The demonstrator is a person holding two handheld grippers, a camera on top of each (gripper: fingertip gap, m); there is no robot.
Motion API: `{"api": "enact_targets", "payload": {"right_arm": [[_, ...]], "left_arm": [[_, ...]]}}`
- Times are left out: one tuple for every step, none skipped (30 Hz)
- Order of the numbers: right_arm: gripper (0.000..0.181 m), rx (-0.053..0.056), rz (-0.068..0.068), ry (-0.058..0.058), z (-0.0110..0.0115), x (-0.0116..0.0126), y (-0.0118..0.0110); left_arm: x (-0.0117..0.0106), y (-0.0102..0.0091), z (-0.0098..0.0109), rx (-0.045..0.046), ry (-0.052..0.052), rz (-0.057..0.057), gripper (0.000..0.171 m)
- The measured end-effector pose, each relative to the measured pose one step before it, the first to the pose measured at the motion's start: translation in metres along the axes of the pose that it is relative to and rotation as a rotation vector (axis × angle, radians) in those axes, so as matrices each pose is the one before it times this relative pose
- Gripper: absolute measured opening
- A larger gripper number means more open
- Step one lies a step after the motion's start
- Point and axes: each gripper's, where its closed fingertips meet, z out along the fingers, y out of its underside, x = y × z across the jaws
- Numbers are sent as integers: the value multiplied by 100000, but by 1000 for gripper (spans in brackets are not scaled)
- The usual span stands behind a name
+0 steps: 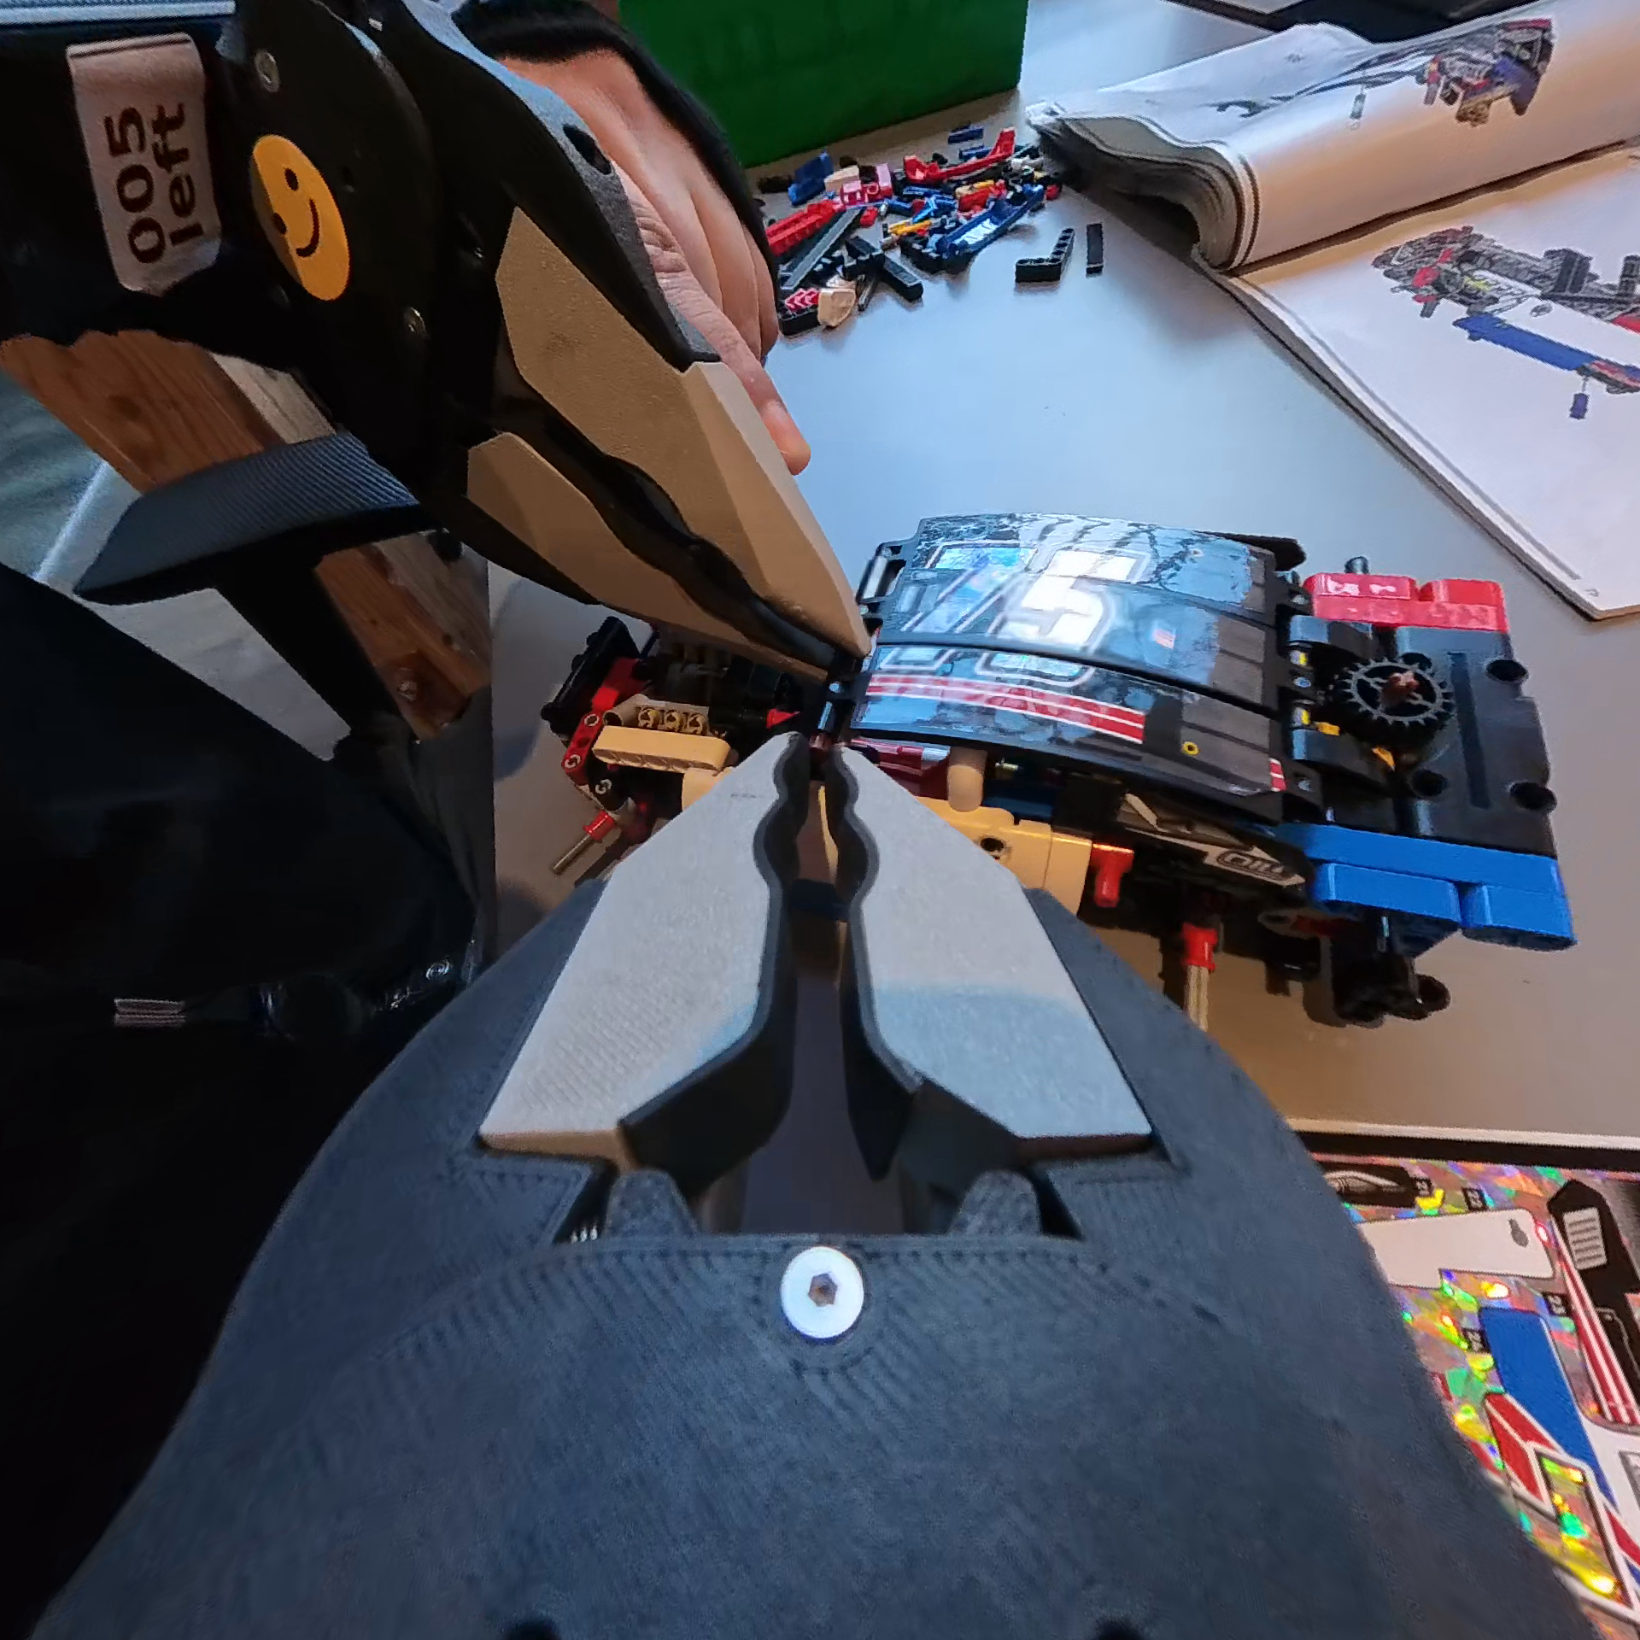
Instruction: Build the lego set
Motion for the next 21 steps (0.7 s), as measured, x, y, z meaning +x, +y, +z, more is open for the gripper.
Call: {"api": "enact_targets", "payload": {"right_arm": [[2,-129,177,-449,44,-5,-11],[2,-339,-428,44,10,7,-7],[2,-240,-586,451,8,30,-30],[2,96,-88,481,45,67,-52],[2,417,552,3,49,40,-39],[2,444,701,-519,33,-3,-21],[2,314,548,-529,-6,-10,2],[2,156,224,-86,-38,6,4],[2,145,-492,744,-71,47,-31],[2,492,-1653,1228,-105,11,-71],[3,431,-2227,1247,-96,-9,-30],[6,-65,-1302,-124,-123,-143,-2],[11,-554,-17,-1984,-169,-315,7],[13,-523,693,-1675,-225,-194,-4],[15,393,675,121,-288,49,-95],[14,1253,346,947,-331,129,-172],[10,1291,424,987,-334,114,-154],[7,929,795,602,-265,40,-71],[5,602,1077,161,-171,-56,-19],[5,222,1251,438,-95,-25,68],[5,-73,1338,1095,-22,54,150]], "left_arm": [[64,-67,21,113,409,722,2],[8,11,11,-214,76,1235,2],[-37,34,-1,309,180,753,2],[-66,92,24,305,47,-336,2],[-47,79,-14,179,-15,-40,2],[-5,17,-29,108,-75,431,2],[-9,-20,-6,31,-515,221,2],[-9,-12,27,101,-779,41,2],[-31,23,48,231,-592,-322,2],[-21,-14,26,627,111,-210,3],[-5,-5,1,477,293,525,3],[-4,84,0,-628,-34,691,4],[-50,-20,-48,-93,-747,387,4],[-30,-46,-49,171,-899,-456,4],[2,-33,-98,290,-547,-998,6],[2,-84,-204,658,-247,-1263,13],[-19,-14,-273,106,159,-1881,16],[-43,-68,-365,598,586,-2677,18],[-137,-171,-442,1520,510,-3765,18],[-226,-147,-462,1476,805,-5165,18],[-198,12,-397,512,1844,-6050,19]]}}
